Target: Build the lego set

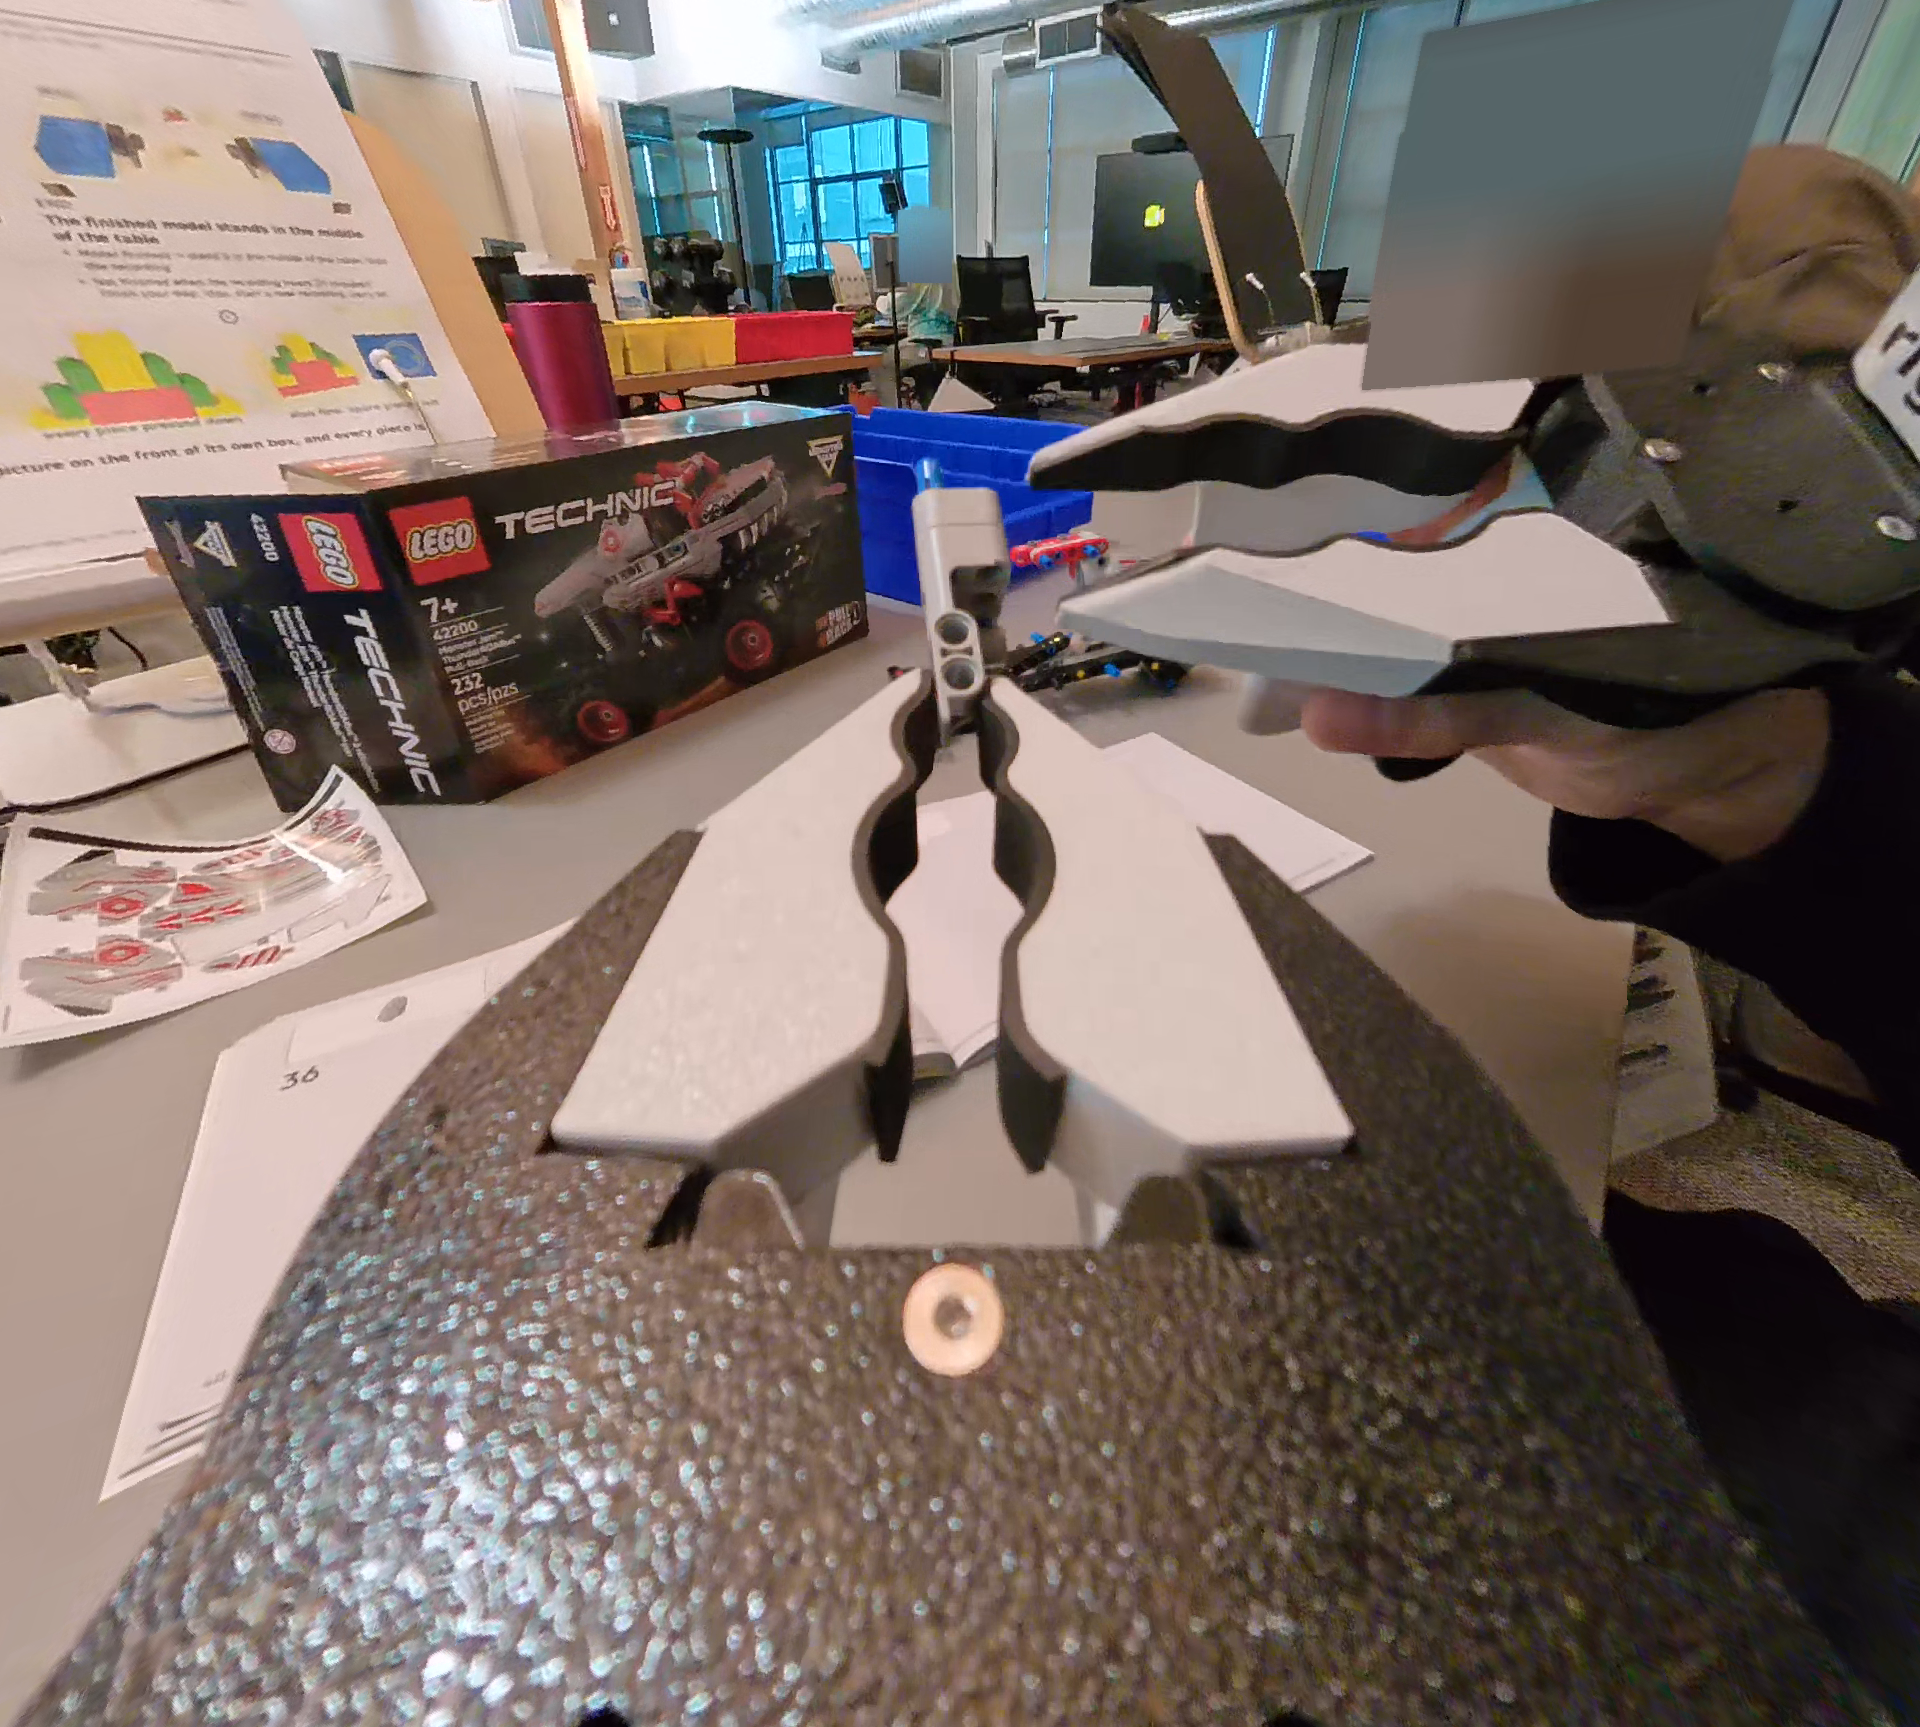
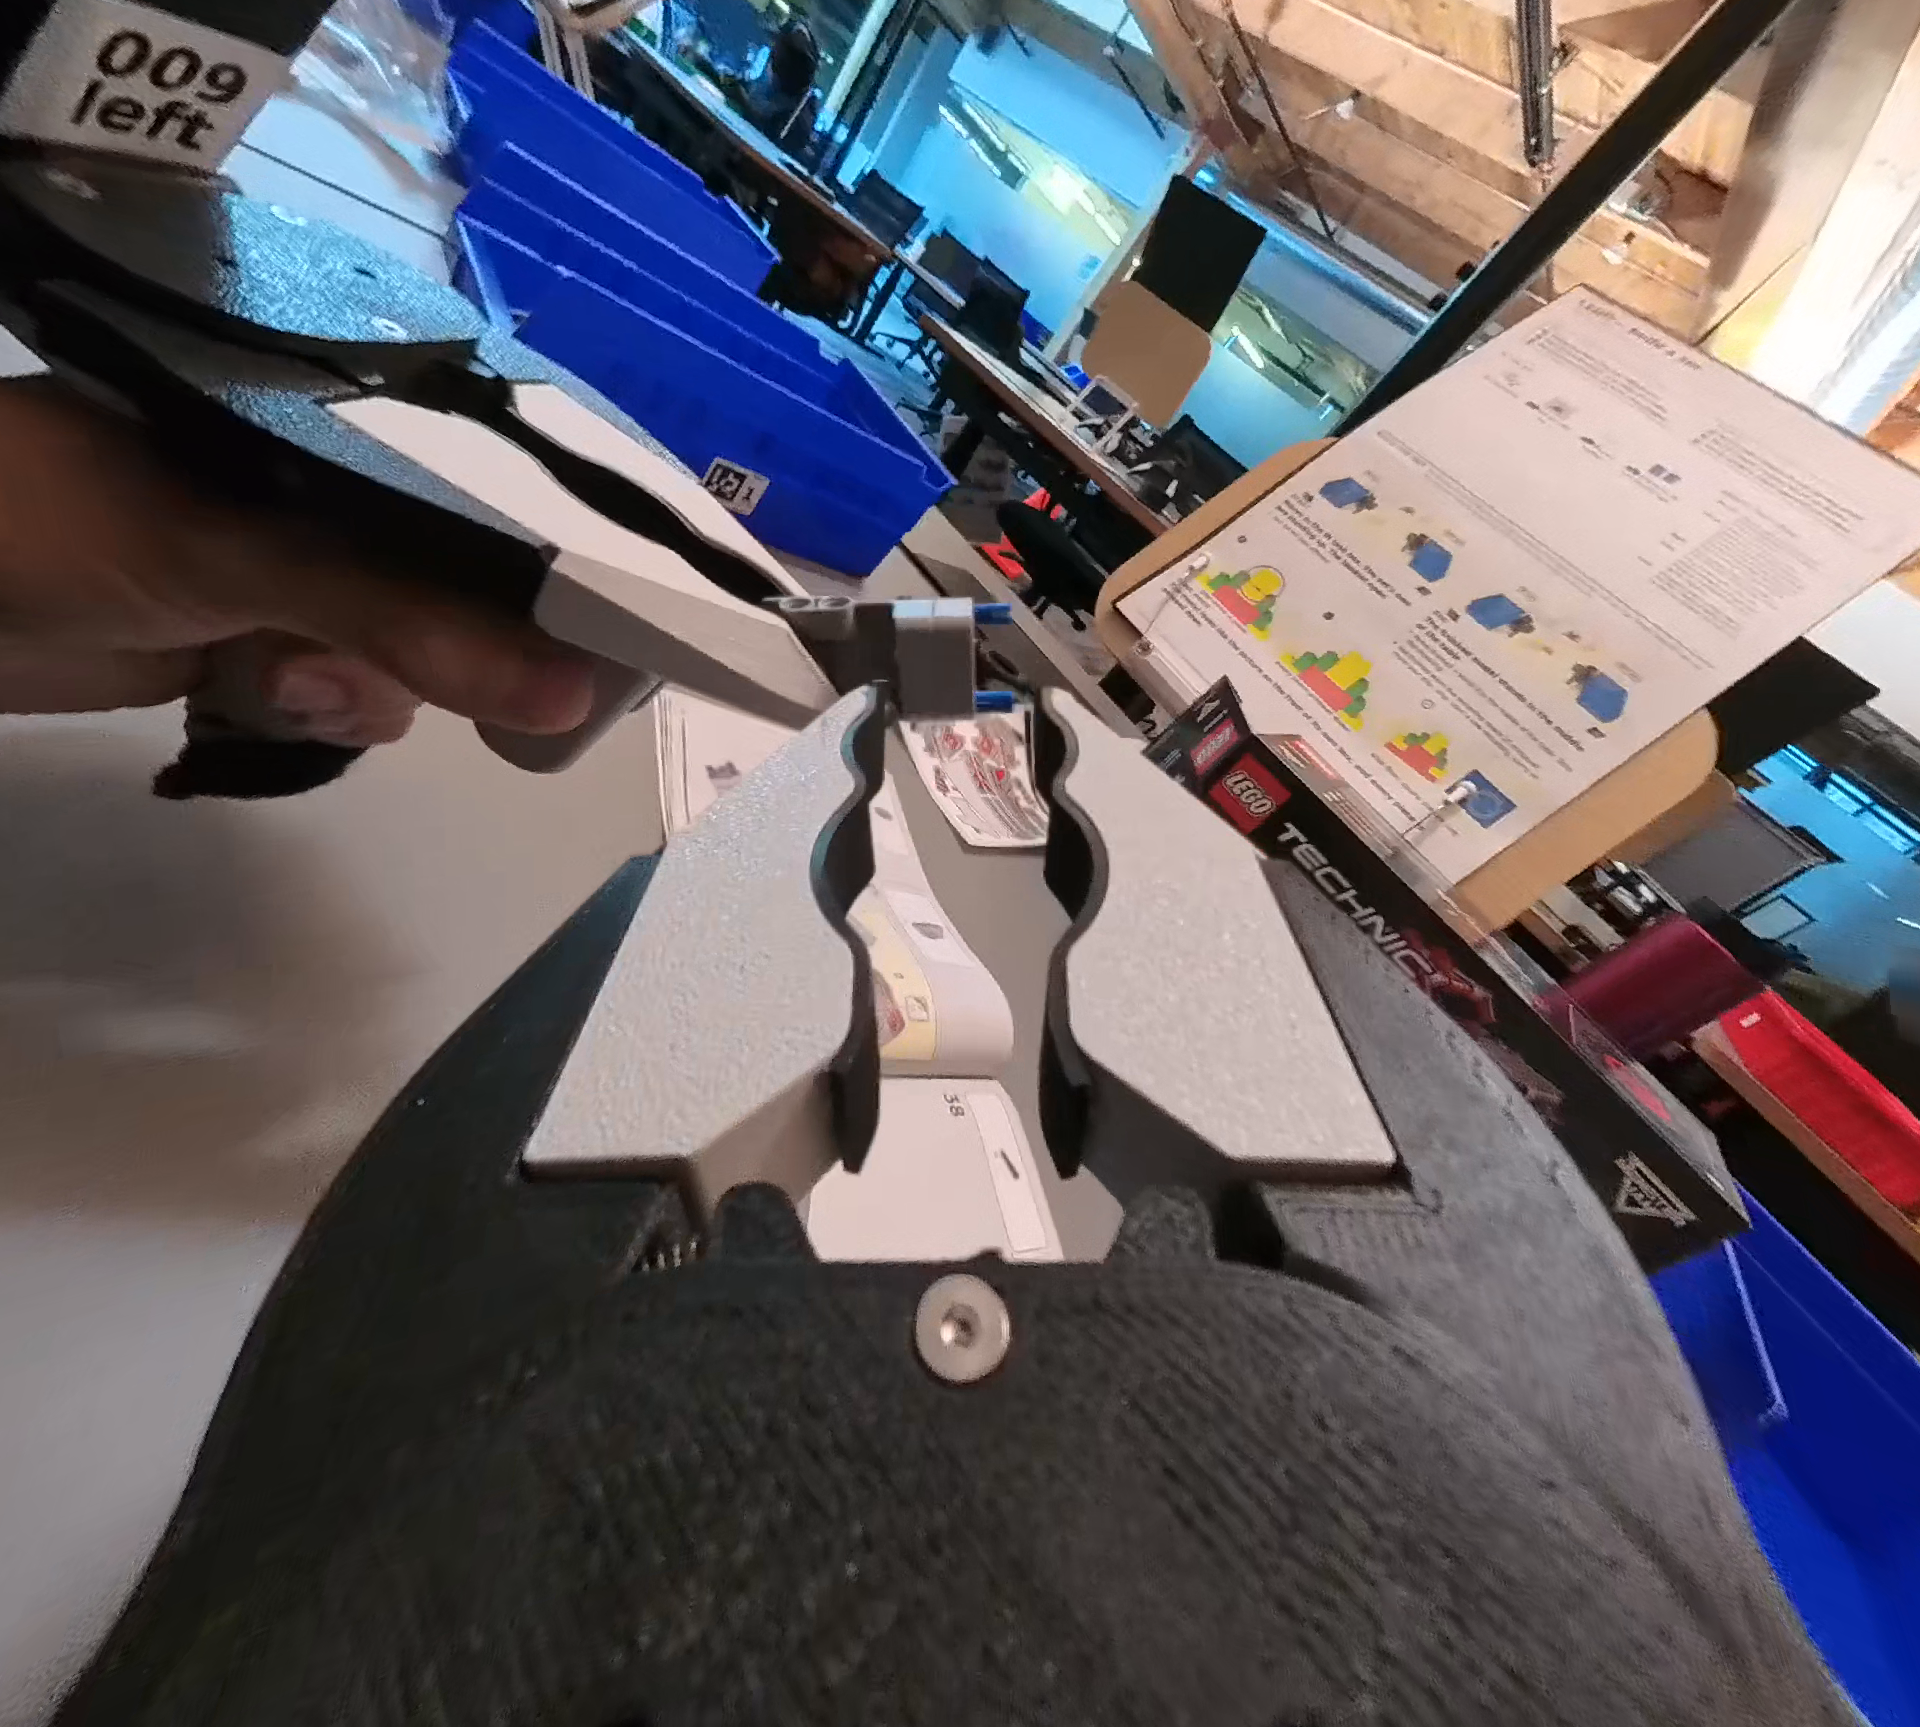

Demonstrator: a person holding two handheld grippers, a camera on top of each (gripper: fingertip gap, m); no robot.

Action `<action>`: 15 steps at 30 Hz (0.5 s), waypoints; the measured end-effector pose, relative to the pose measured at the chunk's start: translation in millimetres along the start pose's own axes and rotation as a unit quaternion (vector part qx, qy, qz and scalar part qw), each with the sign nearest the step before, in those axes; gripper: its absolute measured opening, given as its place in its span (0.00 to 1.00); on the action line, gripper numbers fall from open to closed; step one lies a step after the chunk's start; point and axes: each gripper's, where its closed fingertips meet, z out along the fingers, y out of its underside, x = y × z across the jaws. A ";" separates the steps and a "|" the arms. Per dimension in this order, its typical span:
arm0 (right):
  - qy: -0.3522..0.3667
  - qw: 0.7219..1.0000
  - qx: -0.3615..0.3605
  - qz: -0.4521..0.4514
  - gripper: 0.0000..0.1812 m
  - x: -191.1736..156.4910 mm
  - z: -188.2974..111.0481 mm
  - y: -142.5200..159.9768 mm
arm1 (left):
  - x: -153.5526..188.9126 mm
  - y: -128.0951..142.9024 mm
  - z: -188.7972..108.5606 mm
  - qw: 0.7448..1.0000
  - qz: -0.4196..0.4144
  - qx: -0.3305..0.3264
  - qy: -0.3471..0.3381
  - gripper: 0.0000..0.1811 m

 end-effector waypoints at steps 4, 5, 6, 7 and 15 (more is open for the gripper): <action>-0.009 1.000 -0.023 -0.020 0.12 -9.7 2.2 12.1 | 6.4 13.4 4.7 0.998 0.043 -0.037 0.007 0.02; -0.016 0.999 -0.030 -0.016 0.12 -12.8 2.2 17.0 | 8.3 17.9 6.1 0.997 0.062 -0.050 0.008 0.02; -0.014 0.999 -0.036 -0.011 0.10 -12.3 1.9 21.9 | 10.0 22.4 7.3 0.995 0.080 -0.063 0.008 0.02; -0.010 0.999 -0.037 -0.009 0.08 -10.9 1.0 25.1 | 12.1 26.5 8.3 0.992 0.099 -0.074 0.009 0.02; -0.042 0.997 -0.044 0.045 0.08 -20.6 -1.8 56.1 | 12.5 50.8 11.8 0.977 0.167 -0.134 0.007 0.04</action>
